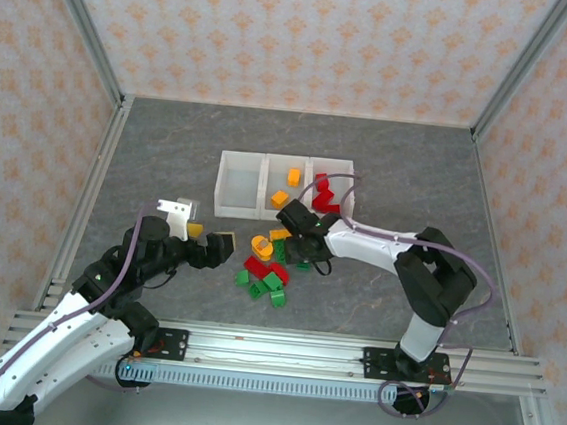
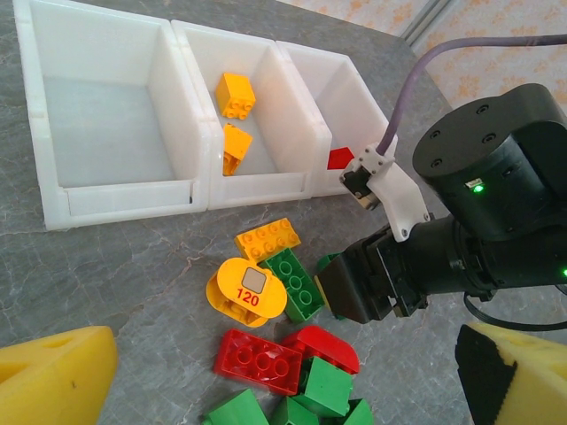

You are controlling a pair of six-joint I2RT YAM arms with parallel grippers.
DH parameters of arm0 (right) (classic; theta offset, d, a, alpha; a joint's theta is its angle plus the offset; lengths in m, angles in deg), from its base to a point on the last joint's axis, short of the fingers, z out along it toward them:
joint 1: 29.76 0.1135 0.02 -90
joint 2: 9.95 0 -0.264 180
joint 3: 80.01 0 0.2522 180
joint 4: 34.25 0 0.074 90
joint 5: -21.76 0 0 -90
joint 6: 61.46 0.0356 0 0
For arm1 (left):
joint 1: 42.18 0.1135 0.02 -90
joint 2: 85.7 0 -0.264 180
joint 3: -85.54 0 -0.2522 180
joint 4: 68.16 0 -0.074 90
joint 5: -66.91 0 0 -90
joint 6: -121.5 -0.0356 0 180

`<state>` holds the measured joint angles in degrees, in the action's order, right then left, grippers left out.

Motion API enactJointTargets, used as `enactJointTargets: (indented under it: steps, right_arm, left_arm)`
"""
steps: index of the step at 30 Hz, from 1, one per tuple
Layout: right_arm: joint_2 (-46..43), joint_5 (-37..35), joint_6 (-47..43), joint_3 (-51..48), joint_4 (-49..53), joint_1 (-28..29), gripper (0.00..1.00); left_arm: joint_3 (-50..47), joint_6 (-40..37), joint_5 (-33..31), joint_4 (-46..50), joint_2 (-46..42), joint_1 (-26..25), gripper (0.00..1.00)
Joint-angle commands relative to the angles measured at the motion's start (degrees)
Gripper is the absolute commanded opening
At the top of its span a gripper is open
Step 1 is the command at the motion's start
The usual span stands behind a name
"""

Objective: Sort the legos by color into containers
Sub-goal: Pick up the lego from the center of the table, then place the lego in the container.

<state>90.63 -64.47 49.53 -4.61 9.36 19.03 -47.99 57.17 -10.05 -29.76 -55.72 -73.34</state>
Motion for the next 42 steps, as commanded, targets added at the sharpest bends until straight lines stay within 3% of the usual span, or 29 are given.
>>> enactJointTargets:
  steps: [1,4,17,22,28,32,42]
  right_arm:
    - [1.82,-4.08,0.19,0.41,-0.33,-0.59,0.52]
    - [1.65,-4.73,0.3,-0.4,-0.09,-1.13,0.45]
    - [-1.71,-4.0,0.98,-2.88,-0.16,-2.65,0.33]
    - [-6.86,-1.66,0.74,0.33,0.26,-2.69,0.27]
    - [-11.36,-2.25,-1.23,9.16,-1.76,-2.74,0.26]
    - [-8.12,-0.16,-2.21,16.98,-6.05,-3.42,0.26]
    - [11.68,5.27,-2.12,36.24,-10.83,-3.62,0.25]
  left_arm:
    - [0.11,0.26,-0.56,-1.16,-0.56,-0.54,0.99]
    - [0.12,0.19,-0.56,-1.09,-0.53,-0.48,0.99]
    - [0.16,0.17,-0.47,-1.13,-0.51,-0.48,0.99]
    - [0.25,0.24,-0.73,-1.1,-0.7,-0.56,0.99]
    - [0.16,0.51,-1.56,-1.01,-1.59,-0.48,0.99]
    - [0.26,0.52,-1.95,-0.76,-1.85,-0.48,0.99]
    - [0.6,4.19,-6.49,1.0,-10.15,-0.83,0.99]
